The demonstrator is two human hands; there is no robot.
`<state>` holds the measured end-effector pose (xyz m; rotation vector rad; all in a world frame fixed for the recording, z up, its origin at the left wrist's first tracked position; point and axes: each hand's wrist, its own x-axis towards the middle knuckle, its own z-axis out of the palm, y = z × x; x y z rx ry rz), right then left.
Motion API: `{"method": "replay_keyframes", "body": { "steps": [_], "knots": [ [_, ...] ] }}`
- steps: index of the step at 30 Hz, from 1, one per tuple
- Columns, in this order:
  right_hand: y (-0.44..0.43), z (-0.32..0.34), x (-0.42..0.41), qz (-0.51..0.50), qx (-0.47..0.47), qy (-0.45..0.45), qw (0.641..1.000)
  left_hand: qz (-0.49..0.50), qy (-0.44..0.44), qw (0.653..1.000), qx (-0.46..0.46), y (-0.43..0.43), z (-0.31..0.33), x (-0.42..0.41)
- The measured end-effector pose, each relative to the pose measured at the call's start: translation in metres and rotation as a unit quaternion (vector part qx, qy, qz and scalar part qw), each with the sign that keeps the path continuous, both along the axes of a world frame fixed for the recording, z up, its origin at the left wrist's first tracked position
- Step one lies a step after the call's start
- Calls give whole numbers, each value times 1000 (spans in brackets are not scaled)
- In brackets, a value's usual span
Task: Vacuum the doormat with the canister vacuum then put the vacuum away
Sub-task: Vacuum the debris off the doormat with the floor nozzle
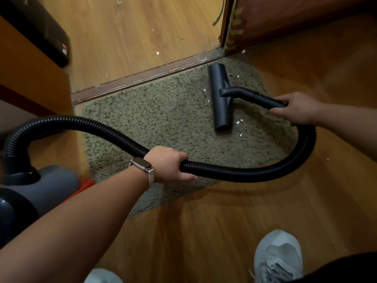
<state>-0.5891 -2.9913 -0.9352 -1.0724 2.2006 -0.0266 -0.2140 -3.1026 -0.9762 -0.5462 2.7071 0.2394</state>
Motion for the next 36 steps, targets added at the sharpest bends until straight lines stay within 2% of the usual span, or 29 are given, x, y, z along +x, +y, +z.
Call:
{"method": "replay_keyframes", "body": {
  "steps": [10,18,36],
  "knots": [
    [-10,-8,-6,-3,-5,14,1000,32,22,999,-31,-23,6,-22],
    [-25,-20,-9,20,-15,20,999,51,66,997,-8,-26,11,-25],
    [-68,-17,38,134,-34,34,990,31,16,999,2,-22,11,-8]
  ]
}}
